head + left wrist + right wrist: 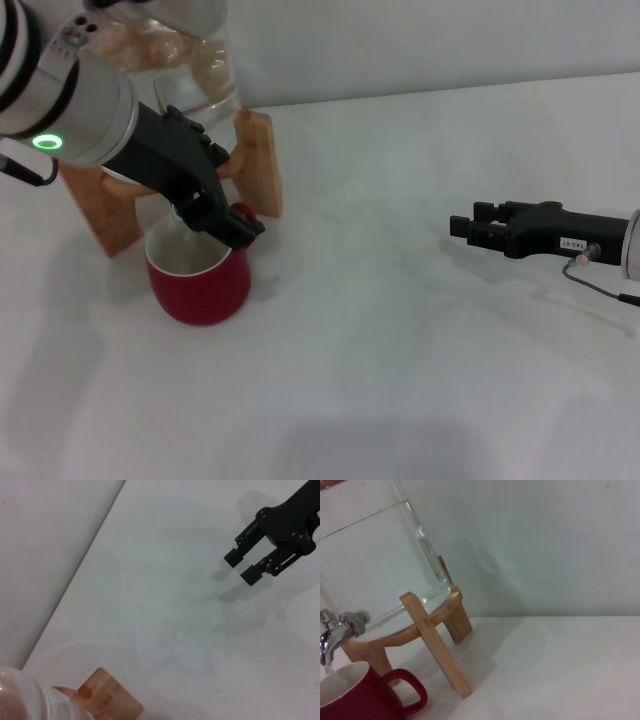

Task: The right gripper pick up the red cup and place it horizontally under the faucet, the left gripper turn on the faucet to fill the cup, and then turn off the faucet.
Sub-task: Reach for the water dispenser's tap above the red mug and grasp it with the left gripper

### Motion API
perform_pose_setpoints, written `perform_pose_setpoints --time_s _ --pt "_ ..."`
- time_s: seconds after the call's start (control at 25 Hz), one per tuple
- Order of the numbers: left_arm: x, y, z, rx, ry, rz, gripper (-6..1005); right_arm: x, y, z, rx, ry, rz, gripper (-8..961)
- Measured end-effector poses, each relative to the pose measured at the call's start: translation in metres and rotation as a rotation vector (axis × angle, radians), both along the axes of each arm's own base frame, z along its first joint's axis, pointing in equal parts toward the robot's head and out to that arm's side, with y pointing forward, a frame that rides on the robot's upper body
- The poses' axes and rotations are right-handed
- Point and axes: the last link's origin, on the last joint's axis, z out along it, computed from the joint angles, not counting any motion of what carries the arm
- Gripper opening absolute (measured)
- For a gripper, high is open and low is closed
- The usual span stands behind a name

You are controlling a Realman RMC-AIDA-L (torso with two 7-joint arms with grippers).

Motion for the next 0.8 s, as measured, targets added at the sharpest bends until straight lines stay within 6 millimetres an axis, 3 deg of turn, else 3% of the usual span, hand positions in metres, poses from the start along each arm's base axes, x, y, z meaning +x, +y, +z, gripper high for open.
perform_pose_setpoints --time_s 0.48,0.8 --pt "0.001 0.0 0.003 0.032 0.003 -0.009 892 0.003 -0.002 0.001 -0.006 0.0 -0.014 529" --pt "0.015 -0.011 0.004 0.058 -0.004 -0.073 892 0.004 -0.003 0.002 -0.005 0.005 -0.017 529"
